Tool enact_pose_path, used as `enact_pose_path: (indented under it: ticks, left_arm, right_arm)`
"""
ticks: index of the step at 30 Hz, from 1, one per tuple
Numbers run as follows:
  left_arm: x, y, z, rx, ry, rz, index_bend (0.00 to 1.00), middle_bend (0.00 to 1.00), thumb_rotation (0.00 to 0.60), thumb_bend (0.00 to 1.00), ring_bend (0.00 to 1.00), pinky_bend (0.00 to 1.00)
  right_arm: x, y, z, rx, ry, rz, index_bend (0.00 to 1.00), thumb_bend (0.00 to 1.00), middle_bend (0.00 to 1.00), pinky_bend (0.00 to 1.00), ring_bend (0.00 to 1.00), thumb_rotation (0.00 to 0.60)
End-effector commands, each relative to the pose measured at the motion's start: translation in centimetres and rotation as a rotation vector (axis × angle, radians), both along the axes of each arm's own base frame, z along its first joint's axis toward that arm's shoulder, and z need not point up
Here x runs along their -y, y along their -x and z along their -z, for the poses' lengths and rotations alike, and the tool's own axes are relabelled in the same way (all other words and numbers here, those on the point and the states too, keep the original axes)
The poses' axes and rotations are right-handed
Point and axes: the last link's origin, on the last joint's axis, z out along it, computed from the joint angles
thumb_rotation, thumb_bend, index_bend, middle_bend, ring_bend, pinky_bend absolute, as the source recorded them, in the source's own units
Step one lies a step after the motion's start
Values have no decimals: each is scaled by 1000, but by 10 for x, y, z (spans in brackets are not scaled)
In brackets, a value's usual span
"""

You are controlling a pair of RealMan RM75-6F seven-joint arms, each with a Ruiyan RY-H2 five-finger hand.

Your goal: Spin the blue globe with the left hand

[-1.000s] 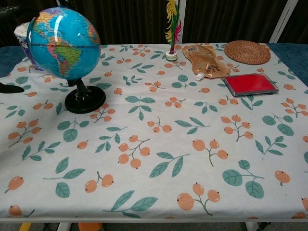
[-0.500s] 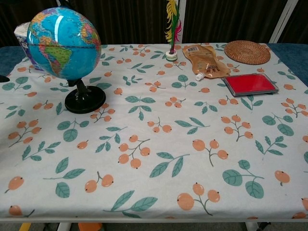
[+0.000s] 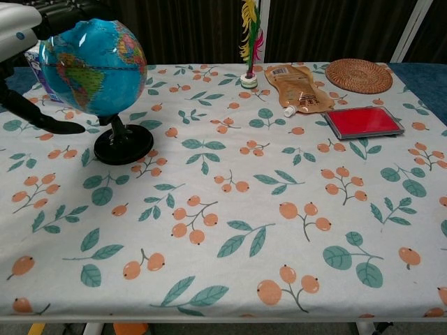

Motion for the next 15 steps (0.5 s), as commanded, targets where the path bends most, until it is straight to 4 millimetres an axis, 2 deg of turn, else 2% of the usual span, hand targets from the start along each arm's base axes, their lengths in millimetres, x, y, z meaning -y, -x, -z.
enact_pose_path:
  ticks: [1,15]
  left_arm:
    - [-2,1,2,-2,2,-11,20,0,600,0,0,0]
    - [0,21,-5,-3,-21,-76,20,0,600,0,0,0]
  right_arm:
    - [0,0,0,0,0,0,0,341,0,0,0,600]
    - [1,-2,1,-3,-1,-4,0,341,0,0,0,600]
